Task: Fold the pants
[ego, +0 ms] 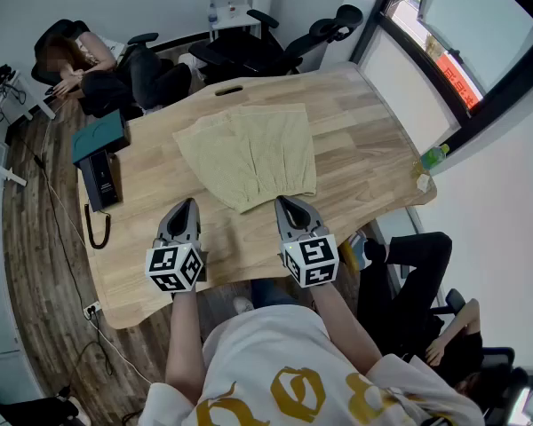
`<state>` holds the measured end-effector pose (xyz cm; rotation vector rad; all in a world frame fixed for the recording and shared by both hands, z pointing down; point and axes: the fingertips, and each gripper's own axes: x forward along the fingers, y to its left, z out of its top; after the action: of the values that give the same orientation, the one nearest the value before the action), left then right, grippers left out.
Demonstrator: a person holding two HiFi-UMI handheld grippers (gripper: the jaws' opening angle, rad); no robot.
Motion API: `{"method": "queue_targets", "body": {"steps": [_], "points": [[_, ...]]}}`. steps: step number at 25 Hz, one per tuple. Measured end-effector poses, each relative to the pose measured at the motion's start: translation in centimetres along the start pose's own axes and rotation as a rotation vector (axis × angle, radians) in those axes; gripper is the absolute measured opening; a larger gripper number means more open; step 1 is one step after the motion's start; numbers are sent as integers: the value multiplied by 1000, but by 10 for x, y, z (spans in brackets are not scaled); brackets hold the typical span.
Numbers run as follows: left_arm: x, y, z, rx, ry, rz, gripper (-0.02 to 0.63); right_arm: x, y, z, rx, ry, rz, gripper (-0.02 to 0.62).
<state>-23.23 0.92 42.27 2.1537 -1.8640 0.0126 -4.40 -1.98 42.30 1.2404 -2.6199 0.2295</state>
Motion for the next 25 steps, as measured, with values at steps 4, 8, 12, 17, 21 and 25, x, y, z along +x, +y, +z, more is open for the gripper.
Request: {"method": "queue_targets", "body": {"steps": [4, 8, 12, 17, 21, 25], "points": [[0, 5, -1, -5, 6, 6, 7, 2, 0, -2, 3, 9, -6, 5], [-2, 9, -3, -9, 7, 15, 8, 3, 0, -5, 1, 15, -11, 5], [0, 12, -5, -17, 10, 22, 8, 7, 0, -8, -5, 20, -5, 5], [6, 16, -9, -46, 22, 21, 8, 15, 5, -12, -62, 36, 1, 6], [15, 22, -11, -52, 38, 26, 8, 25, 11, -17, -75, 60, 38, 6], [26, 29, -13, -45, 51, 49, 8, 37, 14, -21, -76, 81, 79, 6]]}}
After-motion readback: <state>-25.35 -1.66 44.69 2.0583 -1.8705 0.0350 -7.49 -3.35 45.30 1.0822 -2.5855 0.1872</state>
